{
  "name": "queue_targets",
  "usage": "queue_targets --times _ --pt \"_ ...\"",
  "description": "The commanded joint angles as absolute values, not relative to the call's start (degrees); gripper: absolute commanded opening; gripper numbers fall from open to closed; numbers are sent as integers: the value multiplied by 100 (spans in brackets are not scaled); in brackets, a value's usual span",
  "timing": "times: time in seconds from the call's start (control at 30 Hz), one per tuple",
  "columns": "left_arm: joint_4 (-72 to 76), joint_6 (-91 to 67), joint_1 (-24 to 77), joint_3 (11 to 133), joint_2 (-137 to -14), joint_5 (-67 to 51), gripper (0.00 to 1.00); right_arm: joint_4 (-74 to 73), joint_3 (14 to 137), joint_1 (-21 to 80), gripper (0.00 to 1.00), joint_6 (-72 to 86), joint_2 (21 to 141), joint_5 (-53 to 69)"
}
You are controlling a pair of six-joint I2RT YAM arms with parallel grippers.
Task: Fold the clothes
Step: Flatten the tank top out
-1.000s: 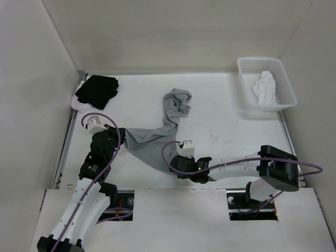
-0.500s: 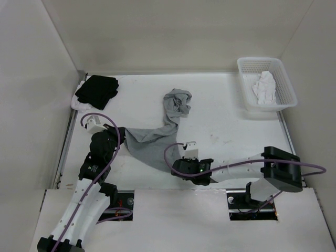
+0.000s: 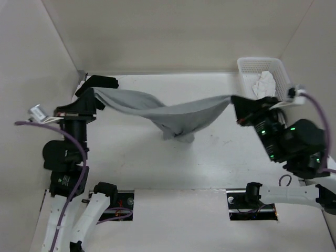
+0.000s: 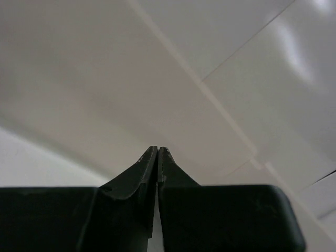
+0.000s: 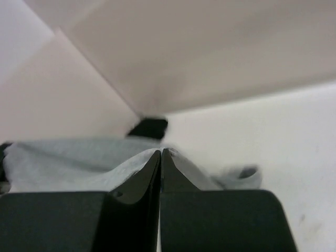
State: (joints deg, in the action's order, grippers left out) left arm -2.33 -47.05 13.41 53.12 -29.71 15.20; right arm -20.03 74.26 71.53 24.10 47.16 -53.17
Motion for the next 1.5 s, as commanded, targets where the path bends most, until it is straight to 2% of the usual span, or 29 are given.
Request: queue_targets --times 0.0,0.2,0.33,0.43,0.53,0.6,0.77,0.9,1.0,1.17,1.23,1.33,1.47 --pt "553 -4395 1261 6255 -3067 1872 0 -706 8522 7088 0 -110 5017 -5819" --pt "606 -3973 1077 7715 -3761 1898 0 149 10904 7167 1 -2222 6133 -5661" --pt "624 -3823 1033 7893 -4147 1898 0 70 11338 6827 1 -2347 6582 -5380" --pt "668 -3788 989 7516 -4542 1951 0 -140 10900 5976 2 -1735 6706 -4994" --pt "825 -3876 840 6937 -5069 1978 0 -640 10495 4771 2 -575 6977 -4002" --pt "1062 -4086 708 6567 -5622 1881 0 -1140 10354 3745 1 513 7433 -2924" --pt "1344 -4683 207 6749 -7098 1048 0 -1090 10335 2598 1 1485 8584 -1583" --pt "1292 -4816 75 7775 -8154 432 0 -1370 11378 2272 0 1547 9455 -1319" --pt "1012 -4799 4 8680 -8507 203 0 -1809 12530 2175 0 1538 9852 -1266" --pt "686 -4790 -119 9710 -8473 -52 0 -2539 14542 2175 1 1512 10274 -1134" --pt "633 -4790 -206 9896 -8315 -97 0 -2680 14949 2184 1 1486 10310 -1055" --pt "607 -4764 -312 9932 -8052 -105 0 -2760 14776 2184 1 1468 10065 -1028" --pt "650 -4694 -418 9468 -7639 -97 0 -2471 13215 2193 1 1564 9196 -1125"
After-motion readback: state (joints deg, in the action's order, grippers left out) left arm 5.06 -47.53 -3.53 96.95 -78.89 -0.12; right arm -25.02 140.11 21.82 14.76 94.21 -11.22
